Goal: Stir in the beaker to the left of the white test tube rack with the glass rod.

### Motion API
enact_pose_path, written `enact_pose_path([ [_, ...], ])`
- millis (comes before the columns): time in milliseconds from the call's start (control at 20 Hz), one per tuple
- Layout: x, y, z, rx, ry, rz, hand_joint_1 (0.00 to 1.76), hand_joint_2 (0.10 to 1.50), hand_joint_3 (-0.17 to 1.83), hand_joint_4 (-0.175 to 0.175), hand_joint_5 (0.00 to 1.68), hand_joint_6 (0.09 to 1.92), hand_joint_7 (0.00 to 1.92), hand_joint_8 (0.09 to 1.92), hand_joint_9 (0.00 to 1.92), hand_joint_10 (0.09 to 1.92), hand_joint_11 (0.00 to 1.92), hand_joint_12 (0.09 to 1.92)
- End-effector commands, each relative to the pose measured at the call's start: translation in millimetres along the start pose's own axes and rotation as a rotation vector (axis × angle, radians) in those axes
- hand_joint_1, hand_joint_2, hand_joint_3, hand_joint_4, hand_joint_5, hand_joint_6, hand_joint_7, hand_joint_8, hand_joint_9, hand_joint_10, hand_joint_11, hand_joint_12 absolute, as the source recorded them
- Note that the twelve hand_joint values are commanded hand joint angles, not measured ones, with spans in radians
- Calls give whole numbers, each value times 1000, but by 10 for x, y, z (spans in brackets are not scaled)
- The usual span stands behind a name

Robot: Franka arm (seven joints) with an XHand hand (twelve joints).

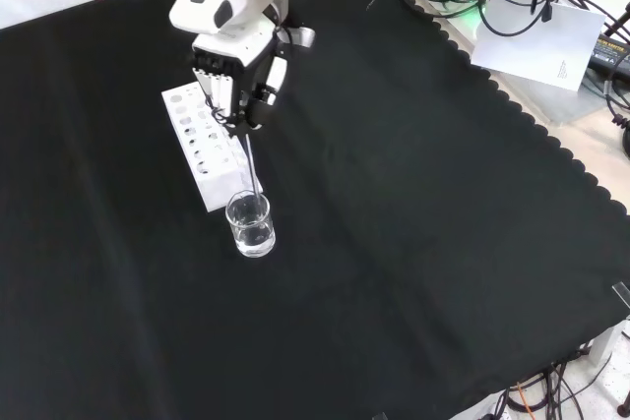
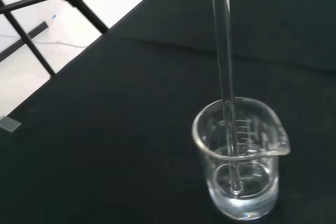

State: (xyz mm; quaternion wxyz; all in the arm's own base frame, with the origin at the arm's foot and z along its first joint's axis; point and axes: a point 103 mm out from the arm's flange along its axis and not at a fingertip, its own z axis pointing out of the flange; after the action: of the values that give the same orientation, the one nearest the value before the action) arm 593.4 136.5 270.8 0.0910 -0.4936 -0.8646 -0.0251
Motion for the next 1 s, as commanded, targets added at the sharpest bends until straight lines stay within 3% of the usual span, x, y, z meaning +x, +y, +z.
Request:
enact_pose_path([
  [50,120,86,61,11,-12,-25,1294,1070,0,-175,1043,606,1139,1047,1566,806,1635,457],
  [550,-241,362,-11,-7,-25,-28,1293,1070,0,-175,1043,605,1138,1049,1566,807,1634,458],
  [1000,-353,116,-96,-24,-25,15,1293,1070,0,-175,1043,606,1138,1049,1567,807,1634,459],
])
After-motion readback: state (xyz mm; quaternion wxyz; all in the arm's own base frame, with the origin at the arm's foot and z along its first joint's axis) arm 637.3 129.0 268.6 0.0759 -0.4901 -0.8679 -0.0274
